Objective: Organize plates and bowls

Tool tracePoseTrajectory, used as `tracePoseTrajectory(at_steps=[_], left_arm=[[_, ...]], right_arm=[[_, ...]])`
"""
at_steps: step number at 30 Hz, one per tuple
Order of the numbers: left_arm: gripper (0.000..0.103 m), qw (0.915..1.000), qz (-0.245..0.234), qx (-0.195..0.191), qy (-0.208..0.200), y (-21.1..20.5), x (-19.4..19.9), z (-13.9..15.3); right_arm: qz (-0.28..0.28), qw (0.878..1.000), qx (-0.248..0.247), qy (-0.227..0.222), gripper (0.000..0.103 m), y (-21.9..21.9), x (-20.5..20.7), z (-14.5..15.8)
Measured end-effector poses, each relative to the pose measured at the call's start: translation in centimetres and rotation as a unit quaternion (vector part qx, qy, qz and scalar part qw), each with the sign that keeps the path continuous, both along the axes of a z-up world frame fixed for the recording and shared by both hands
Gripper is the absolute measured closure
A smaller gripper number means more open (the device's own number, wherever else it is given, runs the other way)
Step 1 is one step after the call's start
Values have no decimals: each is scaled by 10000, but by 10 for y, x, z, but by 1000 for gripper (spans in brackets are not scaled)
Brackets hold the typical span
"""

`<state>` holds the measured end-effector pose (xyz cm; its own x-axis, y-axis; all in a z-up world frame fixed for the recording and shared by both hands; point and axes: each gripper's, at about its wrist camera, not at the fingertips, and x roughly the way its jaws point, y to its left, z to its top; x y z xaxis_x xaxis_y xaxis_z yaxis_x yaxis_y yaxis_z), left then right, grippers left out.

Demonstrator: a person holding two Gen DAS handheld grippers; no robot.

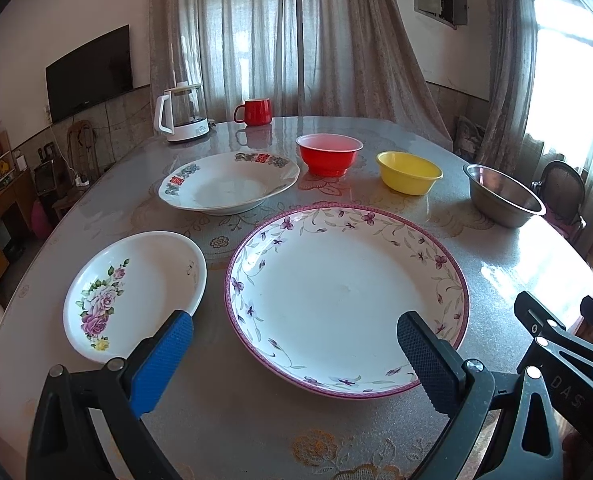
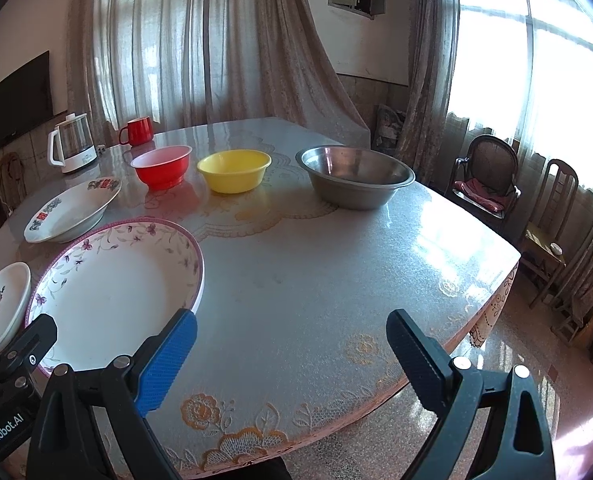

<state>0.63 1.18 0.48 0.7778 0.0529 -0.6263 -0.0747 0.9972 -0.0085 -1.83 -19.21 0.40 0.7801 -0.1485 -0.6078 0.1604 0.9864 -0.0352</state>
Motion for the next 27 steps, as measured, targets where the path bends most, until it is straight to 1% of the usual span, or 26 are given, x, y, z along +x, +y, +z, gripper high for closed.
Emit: tracePoseTrajectory(at_steps=[11, 14, 27], left_arm=[[0, 10000, -1, 28, 39, 0, 2, 1], [0, 10000, 2, -23, 72, 1, 3, 1], [0, 10000, -31, 27, 87, -1, 5, 0]], right_arm=[[71, 10000, 40, -40, 5, 1, 5, 0], [92, 9999, 73, -2, 5, 0, 7, -3], [169, 9998, 93, 76, 5, 1, 10, -7]])
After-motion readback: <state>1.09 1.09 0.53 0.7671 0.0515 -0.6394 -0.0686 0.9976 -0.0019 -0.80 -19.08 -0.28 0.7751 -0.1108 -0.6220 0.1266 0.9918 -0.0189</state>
